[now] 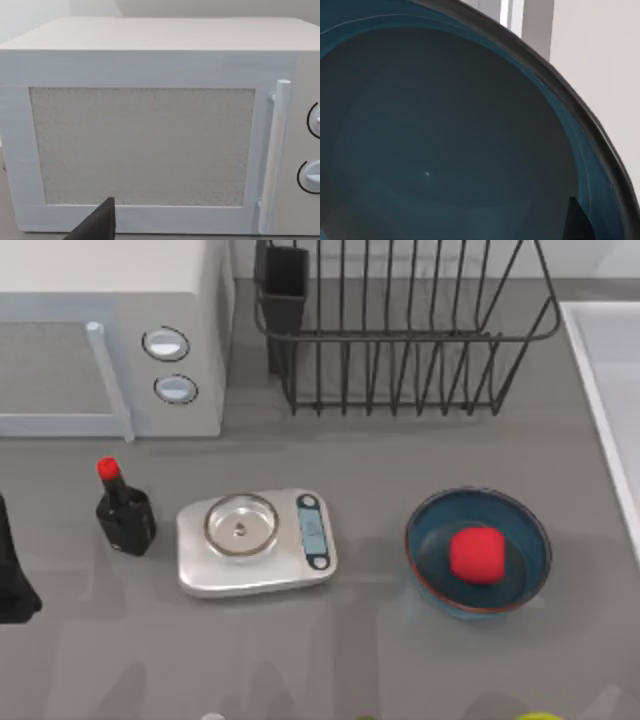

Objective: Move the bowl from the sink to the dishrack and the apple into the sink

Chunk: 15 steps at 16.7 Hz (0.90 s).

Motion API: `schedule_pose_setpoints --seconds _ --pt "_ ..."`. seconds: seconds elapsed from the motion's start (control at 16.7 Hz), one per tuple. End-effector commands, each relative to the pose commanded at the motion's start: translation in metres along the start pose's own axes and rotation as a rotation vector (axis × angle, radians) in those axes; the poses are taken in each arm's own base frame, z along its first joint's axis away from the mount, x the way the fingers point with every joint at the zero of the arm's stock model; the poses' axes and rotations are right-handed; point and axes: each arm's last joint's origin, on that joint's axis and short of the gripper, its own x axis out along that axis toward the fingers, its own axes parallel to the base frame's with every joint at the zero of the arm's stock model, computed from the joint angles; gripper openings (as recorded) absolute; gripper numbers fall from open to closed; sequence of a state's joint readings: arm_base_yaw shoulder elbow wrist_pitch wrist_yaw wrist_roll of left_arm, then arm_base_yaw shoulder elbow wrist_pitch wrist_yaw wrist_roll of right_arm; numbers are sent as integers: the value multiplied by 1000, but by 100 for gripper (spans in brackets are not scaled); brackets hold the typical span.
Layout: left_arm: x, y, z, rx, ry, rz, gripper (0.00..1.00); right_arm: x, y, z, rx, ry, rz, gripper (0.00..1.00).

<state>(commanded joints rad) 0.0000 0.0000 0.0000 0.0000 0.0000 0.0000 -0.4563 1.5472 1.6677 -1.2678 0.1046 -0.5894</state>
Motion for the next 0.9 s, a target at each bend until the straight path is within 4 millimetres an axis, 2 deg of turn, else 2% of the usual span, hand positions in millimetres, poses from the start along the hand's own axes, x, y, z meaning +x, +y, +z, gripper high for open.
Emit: schedule_pose_setpoints --seconds 0.12,0.24,0.36,0.48,0.6,0.72,0.9 --pt "0 0 0 0 0 0 100 -2 30 37 -40 -128 -85 0" --pt "0 0 0 0 0 0 100 -8 72 73 -65 -284 -147 0" --pt "0 0 0 0 0 0 100 -19 122 103 -68 -459 -177 0" --pt "0 0 0 0 0 0 100 -37 177 122 -45 -641 -174 0" --pt "0 0 0 0 0 0 100 -59 232 129 7 -815 -138 0" --pt "0 0 0 0 0 0 100 -85 279 127 82 -969 -77 0" --pt "0 0 0 0 0 0 100 -123 329 111 208 -1141 36 0"
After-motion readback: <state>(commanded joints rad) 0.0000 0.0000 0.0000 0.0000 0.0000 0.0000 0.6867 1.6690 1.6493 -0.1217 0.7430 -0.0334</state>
